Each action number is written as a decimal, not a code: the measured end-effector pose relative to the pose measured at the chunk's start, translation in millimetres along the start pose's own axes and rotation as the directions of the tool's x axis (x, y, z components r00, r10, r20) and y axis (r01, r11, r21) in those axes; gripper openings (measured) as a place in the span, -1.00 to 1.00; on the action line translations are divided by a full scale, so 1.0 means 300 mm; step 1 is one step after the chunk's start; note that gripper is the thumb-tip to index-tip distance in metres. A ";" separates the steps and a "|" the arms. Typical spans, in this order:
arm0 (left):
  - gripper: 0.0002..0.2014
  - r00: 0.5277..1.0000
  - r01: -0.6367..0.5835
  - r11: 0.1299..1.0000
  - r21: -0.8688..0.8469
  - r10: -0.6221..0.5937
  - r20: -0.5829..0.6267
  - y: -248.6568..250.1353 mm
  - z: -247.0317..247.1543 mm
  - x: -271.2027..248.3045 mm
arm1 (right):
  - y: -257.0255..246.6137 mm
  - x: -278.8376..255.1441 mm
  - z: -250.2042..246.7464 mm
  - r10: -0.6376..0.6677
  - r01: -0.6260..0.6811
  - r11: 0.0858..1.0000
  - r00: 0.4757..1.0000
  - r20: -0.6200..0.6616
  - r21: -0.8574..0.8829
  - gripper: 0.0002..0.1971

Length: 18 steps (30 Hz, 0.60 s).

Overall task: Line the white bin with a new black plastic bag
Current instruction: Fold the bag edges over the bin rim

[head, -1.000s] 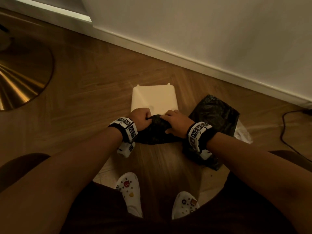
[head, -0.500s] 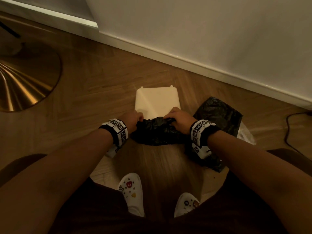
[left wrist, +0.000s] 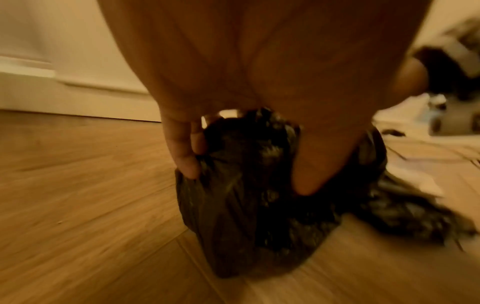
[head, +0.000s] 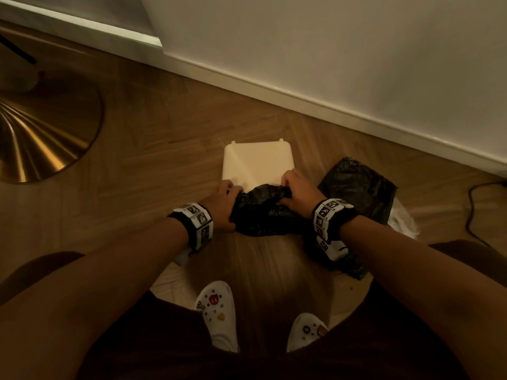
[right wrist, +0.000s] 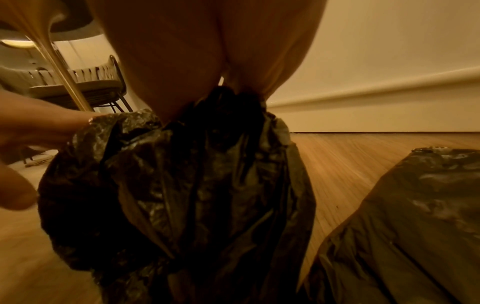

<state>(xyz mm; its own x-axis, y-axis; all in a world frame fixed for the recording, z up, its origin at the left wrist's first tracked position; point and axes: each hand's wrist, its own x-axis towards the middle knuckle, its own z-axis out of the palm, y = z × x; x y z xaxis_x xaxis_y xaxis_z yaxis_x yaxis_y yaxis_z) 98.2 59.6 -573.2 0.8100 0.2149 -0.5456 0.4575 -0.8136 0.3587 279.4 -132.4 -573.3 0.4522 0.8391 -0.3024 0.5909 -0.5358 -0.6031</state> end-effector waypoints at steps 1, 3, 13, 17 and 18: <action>-0.10 0.999 0.019 0.999 0.043 -0.017 -0.045 0.007 0.017 0.000 | -0.003 -0.004 -0.001 -0.016 0.016 0.999 1.000 0.007 -0.027 -0.68; -0.27 0.989 0.042 0.996 0.084 -0.030 -0.144 0.028 0.037 0.002 | -0.010 -0.016 -0.006 -0.063 0.068 0.991 0.997 0.040 -0.112 -0.70; -0.54 0.989 -0.015 0.993 0.121 0.032 -0.146 0.073 -0.083 0.006 | -0.026 -0.063 -0.064 -0.107 0.124 0.962 0.991 0.082 -0.244 -0.42; -0.66 0.993 -0.085 0.996 -0.009 0.084 -0.088 0.079 -0.230 -0.001 | -0.060 -0.032 -0.215 -0.092 0.107 0.976 0.992 0.084 -0.187 -0.44; -0.69 0.993 -0.099 0.993 -0.059 0.094 -0.078 0.080 -0.272 -0.005 | -0.069 -0.024 -0.253 -0.081 0.094 0.981 0.993 0.085 -0.171 -0.44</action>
<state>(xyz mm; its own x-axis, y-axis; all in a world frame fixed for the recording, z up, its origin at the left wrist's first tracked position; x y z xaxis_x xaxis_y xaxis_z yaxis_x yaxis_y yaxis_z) 137.8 83.9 -501.9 0.8756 0.1790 -0.4487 0.3962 -0.7975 0.4550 314.6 -134.6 -502.7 0.3444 0.8845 -0.3147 0.7366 -0.4624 -0.4936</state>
